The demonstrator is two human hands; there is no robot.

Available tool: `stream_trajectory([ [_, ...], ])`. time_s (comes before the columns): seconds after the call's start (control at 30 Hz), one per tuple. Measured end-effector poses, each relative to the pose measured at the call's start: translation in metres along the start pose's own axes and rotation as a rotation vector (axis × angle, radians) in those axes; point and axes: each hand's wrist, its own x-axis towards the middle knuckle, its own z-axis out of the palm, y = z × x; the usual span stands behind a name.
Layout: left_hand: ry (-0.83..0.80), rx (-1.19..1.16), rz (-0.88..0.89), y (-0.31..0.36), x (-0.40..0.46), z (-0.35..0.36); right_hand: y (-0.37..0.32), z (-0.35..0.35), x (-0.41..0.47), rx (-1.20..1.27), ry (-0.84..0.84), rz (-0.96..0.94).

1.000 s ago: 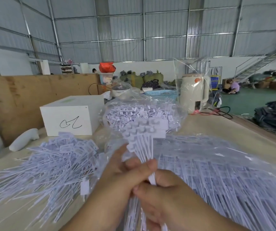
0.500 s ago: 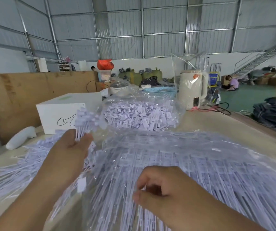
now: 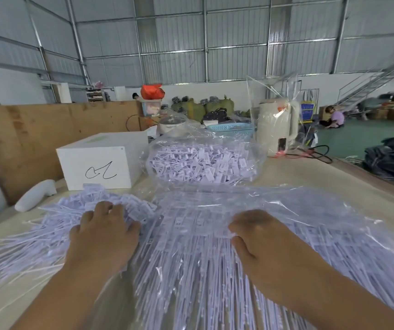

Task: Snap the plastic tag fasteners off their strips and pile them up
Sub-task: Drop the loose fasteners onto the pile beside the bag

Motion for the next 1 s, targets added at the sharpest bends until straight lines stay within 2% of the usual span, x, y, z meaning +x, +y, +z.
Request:
stream_trajectory([
  [0.1,0.168,-0.207,0.142,0.009,-0.007,-0.001,0.011,0.005,0.002,-0.172,-0.121,0.001],
  [0.17,0.296,-0.431,0.341,0.020,-0.018,-0.004,0.012,0.006,0.003,-0.221,-0.135,0.021],
  [0.23,0.316,-0.566,0.566,0.035,-0.034,-0.010,0.011,0.006,0.003,-0.277,-0.129,0.029],
  [0.33,0.212,-0.509,0.875,0.055,-0.054,-0.008,0.010,0.003,0.006,-0.310,-0.153,0.066],
  [0.4,0.206,-0.365,0.952,0.062,-0.059,0.000,0.010,0.001,0.007,-0.340,-0.190,0.091],
  [0.47,0.201,-0.279,0.881,0.063,-0.057,0.008,0.011,0.000,0.007,-0.371,-0.213,0.116],
  [0.6,0.180,-0.239,0.622,0.056,-0.047,0.008,0.013,0.001,0.006,-0.433,-0.262,0.133],
  [0.83,0.209,-0.144,0.557,0.063,-0.052,0.011,0.013,0.008,0.006,-0.458,-0.292,0.170],
  [0.93,0.212,-0.189,0.523,0.063,-0.051,0.008,0.012,0.007,0.008,-0.418,-0.223,0.172],
  [1.0,0.257,-0.193,0.500,0.064,-0.050,0.004,0.010,0.004,0.009,-0.391,-0.119,0.170],
])
